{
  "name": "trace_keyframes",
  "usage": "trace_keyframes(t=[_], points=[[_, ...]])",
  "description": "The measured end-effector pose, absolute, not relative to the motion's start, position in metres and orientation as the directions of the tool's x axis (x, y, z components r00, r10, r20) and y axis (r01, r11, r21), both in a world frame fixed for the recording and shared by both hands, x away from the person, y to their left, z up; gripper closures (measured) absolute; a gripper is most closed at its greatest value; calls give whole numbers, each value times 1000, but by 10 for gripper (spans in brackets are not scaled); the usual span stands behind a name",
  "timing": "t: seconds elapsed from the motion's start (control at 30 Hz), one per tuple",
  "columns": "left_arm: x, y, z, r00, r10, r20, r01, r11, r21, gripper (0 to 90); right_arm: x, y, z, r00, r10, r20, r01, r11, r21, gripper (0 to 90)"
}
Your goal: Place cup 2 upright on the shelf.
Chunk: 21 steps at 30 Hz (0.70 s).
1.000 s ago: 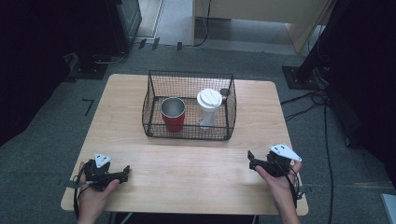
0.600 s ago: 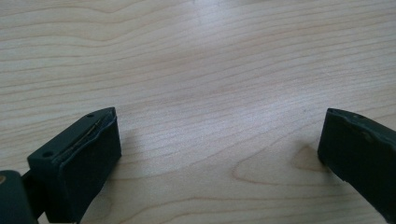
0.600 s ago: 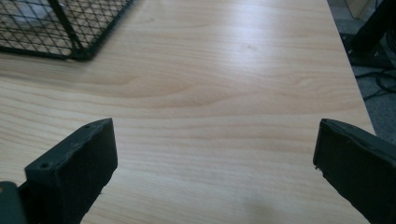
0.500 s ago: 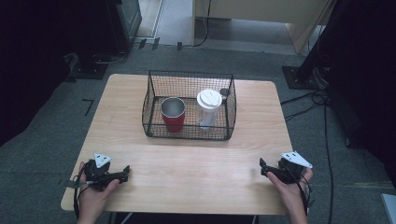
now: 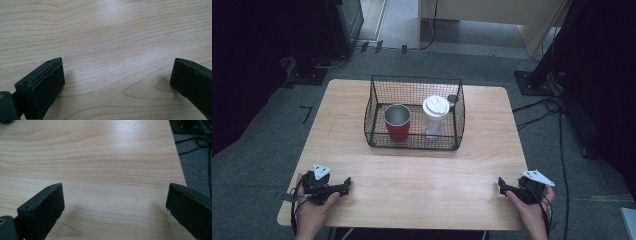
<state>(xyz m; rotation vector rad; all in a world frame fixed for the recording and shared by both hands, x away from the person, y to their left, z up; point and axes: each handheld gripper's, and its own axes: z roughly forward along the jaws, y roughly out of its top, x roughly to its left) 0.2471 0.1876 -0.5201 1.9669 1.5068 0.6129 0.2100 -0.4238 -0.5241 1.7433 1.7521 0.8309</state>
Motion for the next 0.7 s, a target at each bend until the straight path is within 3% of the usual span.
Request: trace_keyframes(t=[0.3,0.7], points=[[247,188,-520,257,966,11,700,-194,687,0,211,-417,-527,-132,991,26,689,73,721,37],[249,184,-520,190,982,11,711,-145,688,0,210,-418,-527,-133,991,31,688,70,723,39]])
